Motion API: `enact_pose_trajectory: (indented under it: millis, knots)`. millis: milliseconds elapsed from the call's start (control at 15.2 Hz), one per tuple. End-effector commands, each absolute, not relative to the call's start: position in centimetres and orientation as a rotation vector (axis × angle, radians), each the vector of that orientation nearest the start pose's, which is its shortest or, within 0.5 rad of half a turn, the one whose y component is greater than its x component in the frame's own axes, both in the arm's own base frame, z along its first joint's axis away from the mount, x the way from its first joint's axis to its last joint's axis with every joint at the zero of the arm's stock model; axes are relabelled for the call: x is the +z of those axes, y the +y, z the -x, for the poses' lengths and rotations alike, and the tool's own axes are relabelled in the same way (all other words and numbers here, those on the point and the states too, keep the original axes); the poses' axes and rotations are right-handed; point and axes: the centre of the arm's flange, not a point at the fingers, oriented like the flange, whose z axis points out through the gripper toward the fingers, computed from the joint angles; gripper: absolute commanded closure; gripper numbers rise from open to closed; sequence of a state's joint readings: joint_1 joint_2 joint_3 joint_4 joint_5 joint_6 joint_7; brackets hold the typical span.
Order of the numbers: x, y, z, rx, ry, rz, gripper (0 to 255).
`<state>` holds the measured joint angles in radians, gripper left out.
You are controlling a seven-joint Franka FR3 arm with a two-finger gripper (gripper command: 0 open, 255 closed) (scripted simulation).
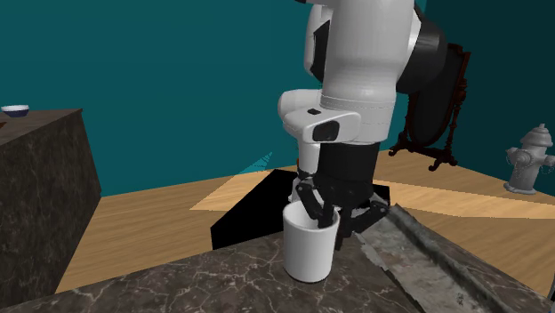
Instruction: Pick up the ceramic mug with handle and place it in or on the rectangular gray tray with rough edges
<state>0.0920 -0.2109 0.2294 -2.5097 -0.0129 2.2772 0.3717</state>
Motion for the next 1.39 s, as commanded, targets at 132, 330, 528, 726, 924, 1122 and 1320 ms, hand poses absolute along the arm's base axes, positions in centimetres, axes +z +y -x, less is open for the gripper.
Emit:
enact_pose_trajectory:
  millis: [132,330,528,726,924,1122,1320]
  knots:
    - [37.4,13.8,-41.9,0.010,0.076,3.204,255]
    - [38.9,13.8,-41.9,0.010,0.076,3.204,255]
    - [40.5,13.8,-41.9,0.010,0.076,3.204,255]
    - [42.1,13.8,-41.9,0.010,0.076,3.204,255]
    - [43.7,13.8,-41.9,0.010,0.076,3.204,255]
    - [45.3,13.8,-41.9,0.010,0.076,3.204,255]
    - [46.9,13.8,-41.9,0.010,0.076,3.204,255]
